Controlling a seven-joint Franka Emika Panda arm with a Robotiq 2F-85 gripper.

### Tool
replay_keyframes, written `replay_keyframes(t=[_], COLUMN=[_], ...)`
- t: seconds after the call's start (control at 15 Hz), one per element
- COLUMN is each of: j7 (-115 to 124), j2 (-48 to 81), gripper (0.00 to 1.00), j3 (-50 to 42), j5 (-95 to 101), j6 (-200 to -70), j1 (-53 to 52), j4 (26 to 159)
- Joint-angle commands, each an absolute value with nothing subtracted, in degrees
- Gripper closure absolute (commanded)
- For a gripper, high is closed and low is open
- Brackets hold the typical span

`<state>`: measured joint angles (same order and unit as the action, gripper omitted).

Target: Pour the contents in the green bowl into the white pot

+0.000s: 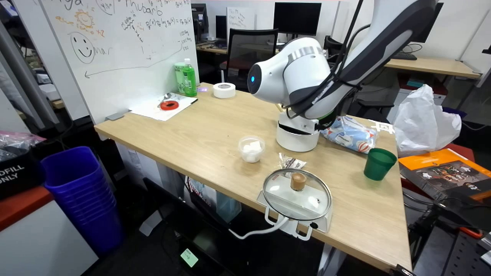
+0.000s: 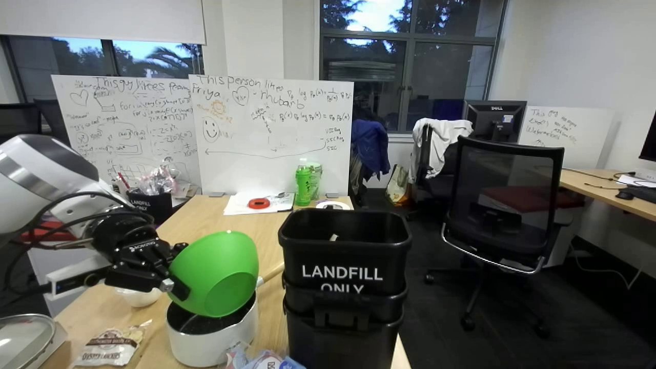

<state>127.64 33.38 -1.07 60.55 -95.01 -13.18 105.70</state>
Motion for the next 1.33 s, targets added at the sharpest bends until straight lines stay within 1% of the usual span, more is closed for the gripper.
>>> replay_keyframes(t=[0.0,1.27], j7=[127.8,126.2], j2=[35.0,36.0], gripper=[0.99,0.99], j3=[-0.3,1.2], j5=[62.9,69.1], j6=[-91.4,-86.0], j1=[-13.2,-13.0], j4=[104.4,103.9])
